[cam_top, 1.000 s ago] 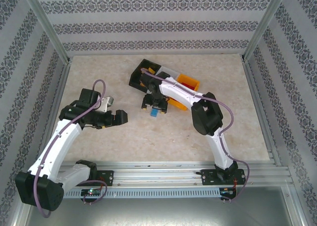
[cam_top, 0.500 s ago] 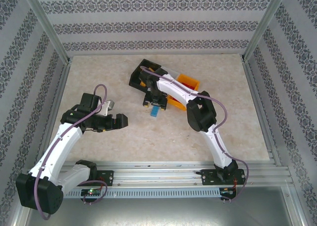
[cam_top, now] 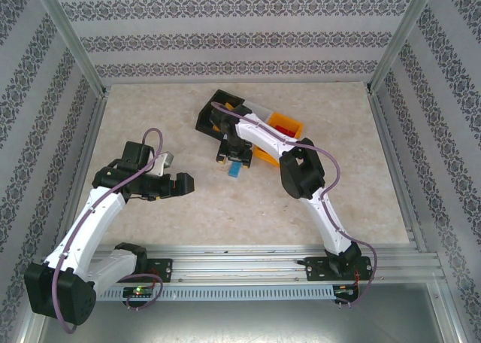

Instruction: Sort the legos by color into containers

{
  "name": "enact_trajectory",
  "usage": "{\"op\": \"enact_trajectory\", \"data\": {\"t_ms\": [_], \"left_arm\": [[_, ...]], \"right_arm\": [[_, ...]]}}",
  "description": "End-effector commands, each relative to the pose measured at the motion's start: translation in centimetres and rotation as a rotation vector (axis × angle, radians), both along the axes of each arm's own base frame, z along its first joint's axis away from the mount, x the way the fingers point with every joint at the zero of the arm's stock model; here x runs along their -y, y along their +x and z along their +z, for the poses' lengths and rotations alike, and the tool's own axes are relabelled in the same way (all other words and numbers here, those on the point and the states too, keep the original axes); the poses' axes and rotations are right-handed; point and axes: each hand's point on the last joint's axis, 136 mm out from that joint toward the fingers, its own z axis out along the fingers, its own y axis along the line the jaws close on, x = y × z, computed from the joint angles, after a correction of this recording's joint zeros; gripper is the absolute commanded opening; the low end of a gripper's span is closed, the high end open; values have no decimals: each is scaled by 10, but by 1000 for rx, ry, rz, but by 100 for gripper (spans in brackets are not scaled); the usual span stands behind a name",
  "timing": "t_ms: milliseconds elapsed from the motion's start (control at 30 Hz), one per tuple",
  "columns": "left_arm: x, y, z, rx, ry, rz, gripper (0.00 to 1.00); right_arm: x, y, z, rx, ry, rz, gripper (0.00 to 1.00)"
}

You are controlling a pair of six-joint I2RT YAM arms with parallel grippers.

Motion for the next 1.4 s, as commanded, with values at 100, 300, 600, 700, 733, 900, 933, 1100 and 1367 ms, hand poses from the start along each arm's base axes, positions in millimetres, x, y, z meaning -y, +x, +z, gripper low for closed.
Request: {"op": "enact_trajectory", "data": {"t_ms": [100,300,600,700,733,900,933,1100,1367], "left_arm": [[-3,5,-2,26,8,3,100],[-3,5,-2,22,11,5,100],[-4,5,-3,19,12,5,100],[-4,5,-4,17,13,8,100],[-4,5,-4,17,14,8,100],[-4,5,-4,15,14,8,100],[-4,5,-5,14,16,8,100],[-4,6,-5,13,16,9,100],[-5,6,-9,1,23,14,100]], "right_arm": [[11,1,-12,-31,-44,-18,67],[16,0,-23,-42,-58,-19,62],[23,-5,-43,-74,-70,-22,51],[24,-8,-45,-83,-70,-23,45],[25,-9,-46,-86,-69,-24,44],[28,-12,-42,-68,-56,-29,31],[28,-13,-41,-64,-52,-30,30],[31,-20,-36,-48,-27,-29,24],[42,-40,-16,-5,14,-35,23]]}}
